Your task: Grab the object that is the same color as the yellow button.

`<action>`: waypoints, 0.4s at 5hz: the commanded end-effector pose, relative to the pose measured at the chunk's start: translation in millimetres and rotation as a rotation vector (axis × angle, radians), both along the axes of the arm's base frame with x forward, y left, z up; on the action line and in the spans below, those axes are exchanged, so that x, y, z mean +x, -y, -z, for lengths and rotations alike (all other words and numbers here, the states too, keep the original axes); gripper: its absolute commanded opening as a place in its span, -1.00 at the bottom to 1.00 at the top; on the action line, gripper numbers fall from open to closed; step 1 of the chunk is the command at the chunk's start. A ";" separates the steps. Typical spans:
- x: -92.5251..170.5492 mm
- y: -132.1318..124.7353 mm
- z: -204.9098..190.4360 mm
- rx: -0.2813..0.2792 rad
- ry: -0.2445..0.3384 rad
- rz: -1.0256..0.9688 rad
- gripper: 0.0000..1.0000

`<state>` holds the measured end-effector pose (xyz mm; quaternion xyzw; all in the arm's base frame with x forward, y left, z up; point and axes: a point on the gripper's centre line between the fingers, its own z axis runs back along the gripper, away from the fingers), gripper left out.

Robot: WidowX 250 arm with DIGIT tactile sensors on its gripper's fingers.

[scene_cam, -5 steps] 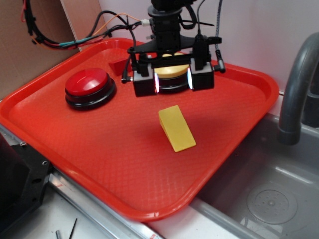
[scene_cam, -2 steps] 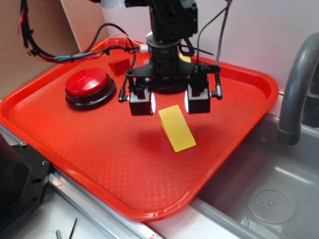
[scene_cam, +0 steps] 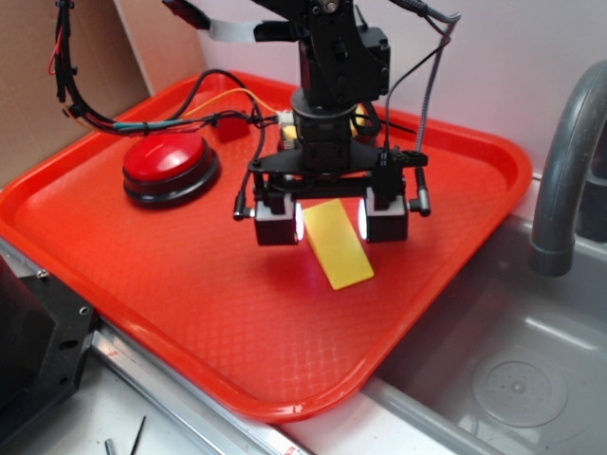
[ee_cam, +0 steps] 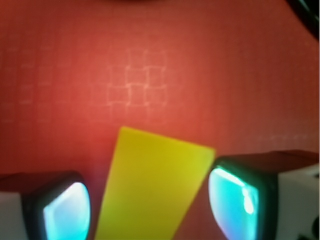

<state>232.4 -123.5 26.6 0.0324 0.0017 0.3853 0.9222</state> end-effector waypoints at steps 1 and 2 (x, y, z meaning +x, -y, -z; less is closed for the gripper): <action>6.3 -16.3 5.1 -0.063 -0.004 -0.056 1.00; 6.1 -19.9 4.9 -0.050 -0.035 -0.059 1.00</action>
